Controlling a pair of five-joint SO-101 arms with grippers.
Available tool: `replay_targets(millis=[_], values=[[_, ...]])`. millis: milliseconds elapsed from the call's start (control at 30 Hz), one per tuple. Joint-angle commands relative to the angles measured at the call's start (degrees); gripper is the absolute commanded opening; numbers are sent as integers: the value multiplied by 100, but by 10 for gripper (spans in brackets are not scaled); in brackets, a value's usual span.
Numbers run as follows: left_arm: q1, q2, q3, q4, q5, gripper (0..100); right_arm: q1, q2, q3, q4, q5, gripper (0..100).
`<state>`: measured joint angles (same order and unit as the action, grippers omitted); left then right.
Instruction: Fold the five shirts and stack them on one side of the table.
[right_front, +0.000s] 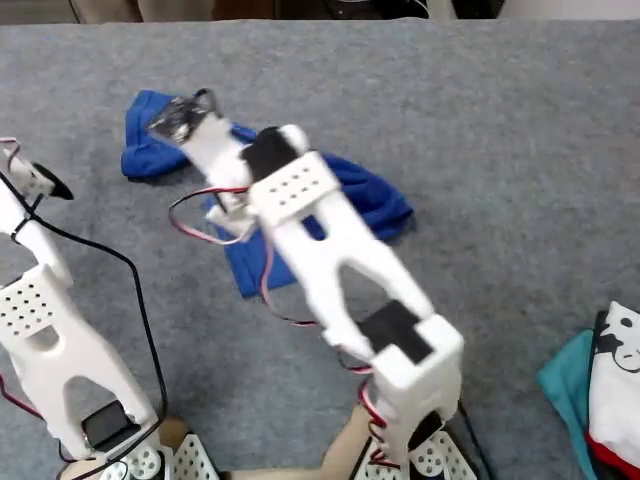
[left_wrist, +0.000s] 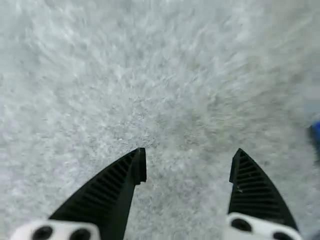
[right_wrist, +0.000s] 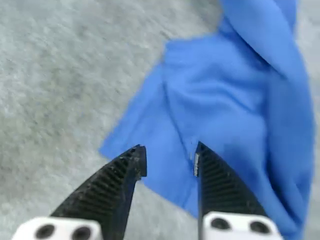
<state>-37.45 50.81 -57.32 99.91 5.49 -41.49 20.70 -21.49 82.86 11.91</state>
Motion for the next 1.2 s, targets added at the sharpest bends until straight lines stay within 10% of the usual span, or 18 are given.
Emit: replay_targets(millis=[0, 1167], values=[[-9, 180, -26, -220, -35, 278, -198, 602, -708, -378, 44, 175], [-62, 1824, -2084, -325, -44, 278, -40, 3943, -3582, -932, 44, 114]])
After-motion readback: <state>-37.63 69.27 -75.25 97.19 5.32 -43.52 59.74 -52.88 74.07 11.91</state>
